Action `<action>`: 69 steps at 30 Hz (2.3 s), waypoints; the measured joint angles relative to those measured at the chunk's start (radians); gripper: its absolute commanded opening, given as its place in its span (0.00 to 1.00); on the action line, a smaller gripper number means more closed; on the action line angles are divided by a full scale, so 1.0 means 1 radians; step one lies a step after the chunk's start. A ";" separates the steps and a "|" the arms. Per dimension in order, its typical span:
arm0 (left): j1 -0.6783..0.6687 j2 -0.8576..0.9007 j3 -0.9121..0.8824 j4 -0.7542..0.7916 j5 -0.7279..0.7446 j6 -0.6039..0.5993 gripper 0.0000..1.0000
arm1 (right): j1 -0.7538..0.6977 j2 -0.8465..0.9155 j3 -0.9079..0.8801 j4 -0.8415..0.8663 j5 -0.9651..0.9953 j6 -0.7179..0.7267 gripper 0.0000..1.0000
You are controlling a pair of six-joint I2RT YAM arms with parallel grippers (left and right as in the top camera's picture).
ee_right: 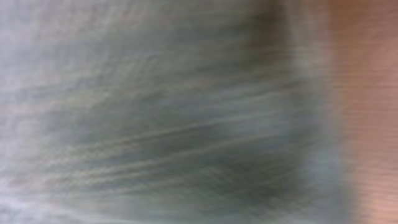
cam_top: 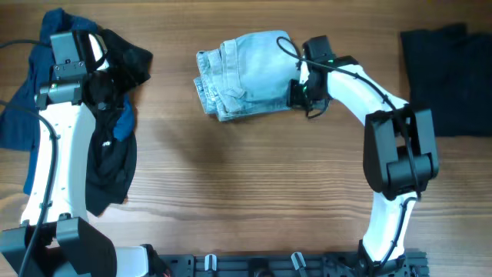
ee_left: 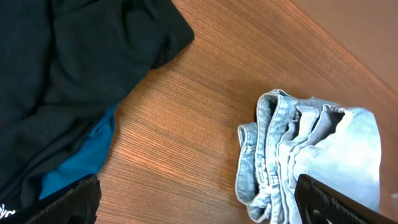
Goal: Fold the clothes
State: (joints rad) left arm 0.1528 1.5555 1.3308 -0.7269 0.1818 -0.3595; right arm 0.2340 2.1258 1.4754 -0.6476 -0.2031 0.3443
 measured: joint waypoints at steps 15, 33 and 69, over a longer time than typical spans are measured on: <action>0.000 0.000 0.000 0.000 0.026 0.000 0.99 | -0.049 0.019 0.013 0.544 0.268 -0.053 0.39; 0.000 0.000 0.000 0.006 0.026 0.000 1.00 | 0.035 -0.164 0.119 -0.170 -0.204 0.182 1.00; 0.000 0.000 0.000 -0.034 0.026 0.045 1.00 | 0.242 -0.035 -0.068 0.266 -0.059 0.916 1.00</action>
State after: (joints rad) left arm 0.1528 1.5555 1.3308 -0.7605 0.2077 -0.3145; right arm 0.4763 2.0903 1.4071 -0.3820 -0.2623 1.2602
